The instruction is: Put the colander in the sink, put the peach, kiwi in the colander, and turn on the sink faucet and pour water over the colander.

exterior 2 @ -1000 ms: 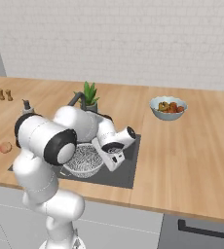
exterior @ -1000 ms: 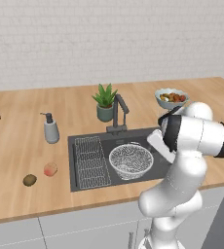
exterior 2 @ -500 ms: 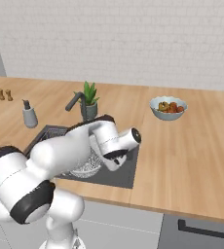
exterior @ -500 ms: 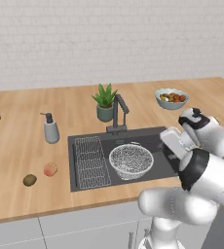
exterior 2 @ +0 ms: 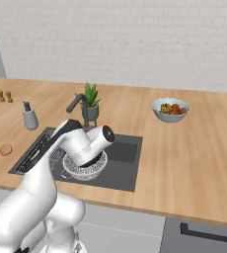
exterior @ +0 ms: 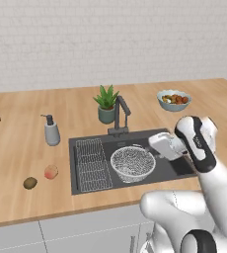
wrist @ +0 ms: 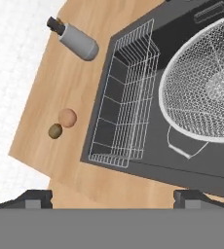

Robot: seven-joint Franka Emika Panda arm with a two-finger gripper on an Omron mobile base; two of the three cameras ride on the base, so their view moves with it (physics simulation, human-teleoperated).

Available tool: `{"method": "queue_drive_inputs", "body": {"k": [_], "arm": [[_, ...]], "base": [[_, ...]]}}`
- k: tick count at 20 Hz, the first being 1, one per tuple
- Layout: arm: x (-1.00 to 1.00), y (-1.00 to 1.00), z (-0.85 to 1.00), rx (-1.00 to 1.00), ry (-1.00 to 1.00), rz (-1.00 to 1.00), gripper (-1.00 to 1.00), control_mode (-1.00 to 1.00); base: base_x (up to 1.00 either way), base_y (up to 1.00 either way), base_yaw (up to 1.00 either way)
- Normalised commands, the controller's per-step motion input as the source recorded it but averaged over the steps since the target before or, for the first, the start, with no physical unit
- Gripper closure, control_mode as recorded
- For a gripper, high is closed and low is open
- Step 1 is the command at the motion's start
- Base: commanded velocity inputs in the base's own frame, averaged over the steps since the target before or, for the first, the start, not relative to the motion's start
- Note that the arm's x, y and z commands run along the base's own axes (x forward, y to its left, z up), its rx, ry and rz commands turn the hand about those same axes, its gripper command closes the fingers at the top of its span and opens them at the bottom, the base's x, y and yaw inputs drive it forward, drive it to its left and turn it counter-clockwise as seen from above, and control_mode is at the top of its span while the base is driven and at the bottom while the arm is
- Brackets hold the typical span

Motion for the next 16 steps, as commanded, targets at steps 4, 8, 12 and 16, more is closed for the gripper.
{"method": "queue_drive_inputs", "body": {"k": [4,8,12,16], "arm": [[-0.4,1.0,0.56,-0.05,-0.1,0.07,-1.0,-1.0],[-0.29,1.0,0.46,-0.05,0.0,0.0,-1.0,-1.0],[-0.12,1.0,0.37,-0.18,0.01,0.03,-1.0,-1.0],[-0.02,1.0,0.28,-0.23,0.03,0.04,-1.0,-1.0]], "base": [[0.0,0.0,0.0],[0.0,0.0,0.0],[0.0,0.0,0.0],[0.0,0.0,0.0]]}}
